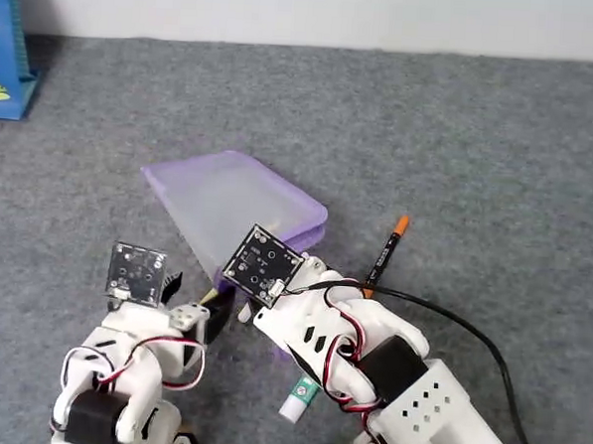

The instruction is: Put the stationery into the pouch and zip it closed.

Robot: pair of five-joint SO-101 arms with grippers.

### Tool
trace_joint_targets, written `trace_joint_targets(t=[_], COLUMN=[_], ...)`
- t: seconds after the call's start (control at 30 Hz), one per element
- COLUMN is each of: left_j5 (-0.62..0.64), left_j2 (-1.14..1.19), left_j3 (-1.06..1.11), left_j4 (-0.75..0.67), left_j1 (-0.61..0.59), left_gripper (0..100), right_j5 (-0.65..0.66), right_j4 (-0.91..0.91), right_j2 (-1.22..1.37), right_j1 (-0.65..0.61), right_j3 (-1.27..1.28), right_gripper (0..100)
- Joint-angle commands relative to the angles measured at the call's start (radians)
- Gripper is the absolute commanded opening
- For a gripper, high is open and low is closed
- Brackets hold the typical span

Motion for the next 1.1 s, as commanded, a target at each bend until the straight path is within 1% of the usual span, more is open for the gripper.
trace_joint_targets(t=[0.0, 0.3, 0.37, 0.5, 0.57, 0.73, 0.93, 1.07], left_j5=[-0.014, -0.014, -0.014, -0.014, -0.014, -0.014, -0.021, -0.021], left_j2=[-0.011, -0.011, -0.011, -0.011, -0.011, -0.011, -0.011, -0.011], left_j3=[-0.001, -0.002, -0.002, -0.002, -0.002, -0.002, 0.002, 0.015], left_j4=[-0.054, -0.049, -0.048, -0.031, -0.032, -0.035, -0.035, -0.035], left_j1=[-0.072, -0.071, -0.035, 0.075, 0.101, 0.091, -0.012, -0.031], left_gripper=[26, 26, 26, 26, 26, 26, 26, 26], right_j5=[-0.003, -0.003, -0.003, -0.002, -0.002, -0.002, -0.002, -0.002], right_j4=[0.027, 0.028, 0.027, 0.025, 0.028, 0.030, 0.031, 0.045], right_j2=[-0.035, -0.025, -0.025, -0.024, -0.024, -0.024, -0.030, -0.035], right_j1=[0.002, 0.002, 0.002, 0.001, 0.001, 0.001, 0.001, -0.027], right_j3=[-0.069, -0.064, -0.064, -0.063, -0.063, -0.055, -0.052, -0.052], right_gripper=[0.9, 0.9, 0.9, 0.9, 0.9, 0.9, 0.9, 0.9])
